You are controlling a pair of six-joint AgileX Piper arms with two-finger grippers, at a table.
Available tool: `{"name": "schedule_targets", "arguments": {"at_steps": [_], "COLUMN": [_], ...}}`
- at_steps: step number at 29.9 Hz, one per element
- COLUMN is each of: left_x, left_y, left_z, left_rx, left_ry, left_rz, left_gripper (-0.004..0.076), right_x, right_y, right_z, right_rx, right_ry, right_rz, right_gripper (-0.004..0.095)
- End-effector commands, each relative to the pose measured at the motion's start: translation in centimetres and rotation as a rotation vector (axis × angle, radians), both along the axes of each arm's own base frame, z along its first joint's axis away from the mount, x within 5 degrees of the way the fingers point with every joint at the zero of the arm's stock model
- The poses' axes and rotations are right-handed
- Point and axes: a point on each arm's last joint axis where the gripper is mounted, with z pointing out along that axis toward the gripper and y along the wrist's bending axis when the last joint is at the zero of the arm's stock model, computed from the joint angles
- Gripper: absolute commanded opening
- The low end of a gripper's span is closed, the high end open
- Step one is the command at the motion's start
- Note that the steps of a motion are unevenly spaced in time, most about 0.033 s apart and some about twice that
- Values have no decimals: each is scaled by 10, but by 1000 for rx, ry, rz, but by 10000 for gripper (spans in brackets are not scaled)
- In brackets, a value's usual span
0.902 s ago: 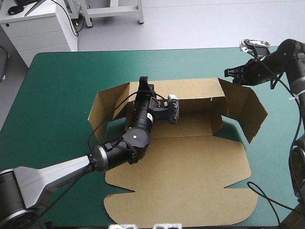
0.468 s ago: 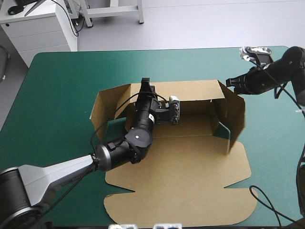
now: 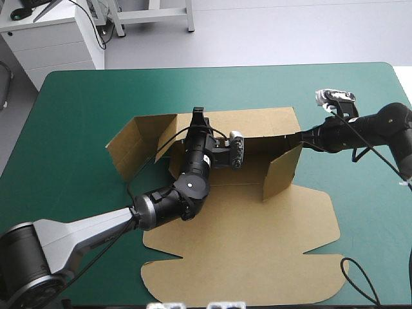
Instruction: Fold the box
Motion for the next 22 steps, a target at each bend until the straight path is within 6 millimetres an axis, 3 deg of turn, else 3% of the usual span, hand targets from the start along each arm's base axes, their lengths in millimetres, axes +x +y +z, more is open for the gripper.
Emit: {"name": "schedule_targets", "arguments": {"at_steps": [1, 5, 13, 18, 22], "left_x": [-1, -1, -1, -1, -1], "left_y": [1, 0, 0, -1, -2], "left_z": [17, 16, 16, 16, 16], "left_rx": [-46, -48, -49, -54, -61], "left_ry": [-44, -42, -40, -34, -31], "left_rz": [15, 11, 8, -3, -2], "left_gripper": [-8, -8, -8, -8, -8], "right_x": [-12, -16, -24, -26, -28], "right_y": [4, 2, 0, -2, -1], "right_z": [15, 5, -8, -12, -13], "right_rx": [48, 39, -103, -195, -223], "right_ry": [-157, -226, -232, -238, -258], "right_rz": [-12, -46, 89, 173, 248], "right_gripper": [-14, -14, 33, 301, 450]}}
